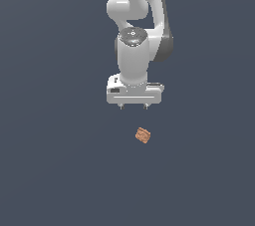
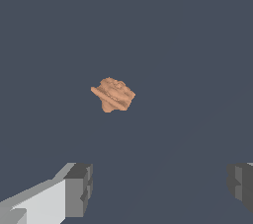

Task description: Pick up the object and move it to a goal position.

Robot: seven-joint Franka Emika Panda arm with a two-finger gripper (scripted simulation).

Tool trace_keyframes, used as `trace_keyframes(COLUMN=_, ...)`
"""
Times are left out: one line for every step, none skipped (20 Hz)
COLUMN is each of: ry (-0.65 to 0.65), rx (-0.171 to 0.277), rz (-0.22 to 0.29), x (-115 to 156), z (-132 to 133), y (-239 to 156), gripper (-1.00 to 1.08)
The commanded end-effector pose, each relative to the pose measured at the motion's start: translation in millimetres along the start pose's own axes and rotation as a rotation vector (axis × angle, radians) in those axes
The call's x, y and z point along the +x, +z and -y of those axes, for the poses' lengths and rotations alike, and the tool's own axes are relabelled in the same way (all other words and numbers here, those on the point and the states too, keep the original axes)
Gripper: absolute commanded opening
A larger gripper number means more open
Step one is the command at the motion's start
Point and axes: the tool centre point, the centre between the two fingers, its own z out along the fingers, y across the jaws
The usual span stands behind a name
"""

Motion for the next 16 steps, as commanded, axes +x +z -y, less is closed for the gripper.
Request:
trace_keyframes(ry=-0.017, rx=-0.001, rz=0.001, x=1.0, z=0.9, y=1.6, gripper=1.0)
trace_keyframes(ry=-0.028, rx=-0.002, rz=0.002, x=1.7, z=1.5, y=2.6, gripper=1.0)
trace_keyframes(ry=-0.041, rx=-0.003, rz=0.002, x=2.5, z=2.0, y=3.7, gripper=1.0)
trace_keyframes(ry=-0.055, rx=-0.004, rz=0.003, x=3.4, z=2.5, y=4.9, gripper=1.0)
trace_keyframes(ry=-0.071, rx=-0.005, rz=0.004, x=4.4, z=3.1, y=6.3, gripper=1.0)
trace_keyframes(ry=-0.088, rx=-0.007, rz=0.005, x=5.5, z=3.9, y=7.8, gripper=1.0)
trace_keyframes(ry=-0.107, rx=-0.008, rz=0.006, x=6.7, z=4.7, y=9.5, gripper=1.0)
trace_keyframes(ry=-0.127, rx=-0.01, rz=0.007, x=7.9, z=5.5, y=11.3, gripper=1.0)
trace_keyframes(ry=-0.149, rx=-0.011, rz=0.009, x=9.3, z=6.5, y=13.2, gripper=1.0)
trace_keyframes(ry=-0.173, rx=-0.013, rz=0.01, x=10.7, z=7.5, y=15.4, gripper=1.0)
trace_keyframes(ry=-0.198, rx=-0.014, rz=0.012, x=12.3, z=8.6, y=17.7, gripper=1.0)
trace_keyframes(ry=-0.226, rx=-0.016, rz=0.013, x=13.9, z=9.7, y=20.2, gripper=1.0)
trace_keyframes(ry=-0.254, rx=-0.017, rz=0.015, x=15.6, z=11.0, y=22.8, gripper=1.0)
trace_keyframes(ry=-0.285, rx=-0.019, rz=0.017, x=17.4, z=12.3, y=25.6, gripper=1.0)
trace_keyframes(ry=-0.317, rx=-0.021, rz=0.019, x=19.2, z=13.7, y=28.6, gripper=1.0)
trace_keyframes(ry=-0.35, rx=-0.022, rz=0.021, x=21.1, z=15.2, y=31.7, gripper=1.0)
